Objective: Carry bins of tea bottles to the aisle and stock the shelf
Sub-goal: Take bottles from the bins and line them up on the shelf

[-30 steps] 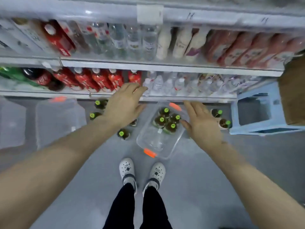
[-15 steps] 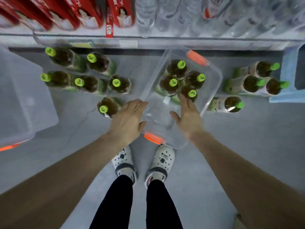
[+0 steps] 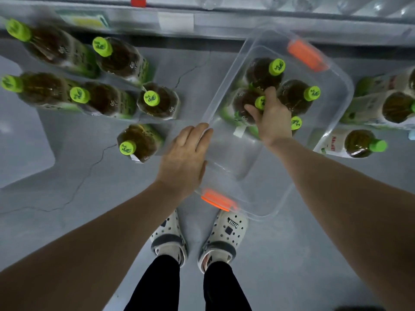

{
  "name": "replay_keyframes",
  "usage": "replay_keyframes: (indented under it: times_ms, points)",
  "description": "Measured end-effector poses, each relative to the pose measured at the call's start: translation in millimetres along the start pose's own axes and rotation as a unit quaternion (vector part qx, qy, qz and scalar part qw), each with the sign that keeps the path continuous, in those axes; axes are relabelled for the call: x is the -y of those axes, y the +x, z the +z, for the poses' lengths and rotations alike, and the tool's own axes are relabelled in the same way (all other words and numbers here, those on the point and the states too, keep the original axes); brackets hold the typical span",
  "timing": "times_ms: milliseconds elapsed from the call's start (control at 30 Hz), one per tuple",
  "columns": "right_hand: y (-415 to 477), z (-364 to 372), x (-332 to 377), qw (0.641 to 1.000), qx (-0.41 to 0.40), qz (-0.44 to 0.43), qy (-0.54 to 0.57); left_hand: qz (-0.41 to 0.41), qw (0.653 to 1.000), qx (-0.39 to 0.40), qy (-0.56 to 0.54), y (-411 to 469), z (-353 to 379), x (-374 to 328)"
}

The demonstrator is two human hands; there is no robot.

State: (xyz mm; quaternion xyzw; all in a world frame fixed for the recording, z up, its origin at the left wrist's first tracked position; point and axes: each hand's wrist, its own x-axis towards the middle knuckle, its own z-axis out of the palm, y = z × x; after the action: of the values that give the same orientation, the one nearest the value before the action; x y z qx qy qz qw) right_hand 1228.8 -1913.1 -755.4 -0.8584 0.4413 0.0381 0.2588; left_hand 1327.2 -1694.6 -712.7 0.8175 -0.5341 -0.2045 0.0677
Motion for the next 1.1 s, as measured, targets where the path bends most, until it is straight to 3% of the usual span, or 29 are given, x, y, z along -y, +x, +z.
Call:
replay_keyframes:
  times_ms: [167,300,367,433,500,567,600,700,833,1000,1100]
  points:
    - [-30,-38,13,0.999,0.019,-0.013,0.039,-0.013,0.999,0.027,-0.030,18,-30,-10]
    - [-64,-84,23,0.988,0.103,-0.002,0.119,0.012,0.986,0.102,-0.130,34,-58,-19]
    - [-77,-108,24,0.975,0.146,0.015,0.167,0.024,0.971,0.177,-0.158,39,-66,-24]
    - [-86,-122,21,0.954,0.191,0.041,0.229,-0.021,0.943,0.250,-0.220,38,-69,-27]
    - [-89,-124,18,0.920,0.229,0.073,0.308,-0.069,0.923,0.266,-0.268,33,-68,-32]
    - [-87,-113,11,0.894,0.193,0.128,0.385,-0.094,0.922,0.251,-0.281,28,-64,-37]
    - [-84,-103,5,0.897,0.136,0.154,0.392,-0.111,0.922,0.241,-0.281,26,-60,-39]
    - [-66,-76,-18,0.932,-0.027,0.216,0.290,-0.184,0.916,0.219,-0.282,24,-51,-39]
    - [-51,-30,-42,0.957,0.049,0.235,0.165,-0.246,0.896,0.191,-0.317,22,-41,-32]
    - [-50,11,-52,0.975,-0.053,0.205,0.062,-0.278,0.878,0.164,-0.353,23,-34,-27]
    - [-41,23,-59,0.977,-0.053,0.200,0.049,-0.286,0.877,0.155,-0.354,21,-28,-24]
